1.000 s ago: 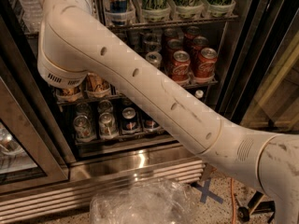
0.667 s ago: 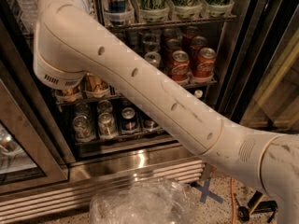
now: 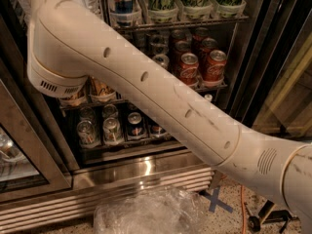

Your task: Pick water bottle from top shelf of fridge

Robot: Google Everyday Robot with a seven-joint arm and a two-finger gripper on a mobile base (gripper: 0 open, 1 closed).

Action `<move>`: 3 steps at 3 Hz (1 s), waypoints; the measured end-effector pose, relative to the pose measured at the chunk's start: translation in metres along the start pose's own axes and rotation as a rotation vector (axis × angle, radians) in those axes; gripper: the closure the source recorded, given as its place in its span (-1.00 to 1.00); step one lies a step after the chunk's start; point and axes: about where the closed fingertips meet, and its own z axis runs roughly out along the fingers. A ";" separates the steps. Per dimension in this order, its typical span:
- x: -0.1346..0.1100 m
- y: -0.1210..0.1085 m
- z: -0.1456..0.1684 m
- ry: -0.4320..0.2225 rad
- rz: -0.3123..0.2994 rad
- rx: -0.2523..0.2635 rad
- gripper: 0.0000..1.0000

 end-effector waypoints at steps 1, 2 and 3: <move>-0.012 0.008 -0.011 0.024 0.000 -0.037 1.00; -0.012 0.018 -0.052 0.114 0.040 -0.089 1.00; 0.010 0.031 -0.095 0.224 0.106 -0.125 1.00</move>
Offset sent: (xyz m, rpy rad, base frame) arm -0.1213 0.0040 -0.0304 -0.0166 0.2993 0.1321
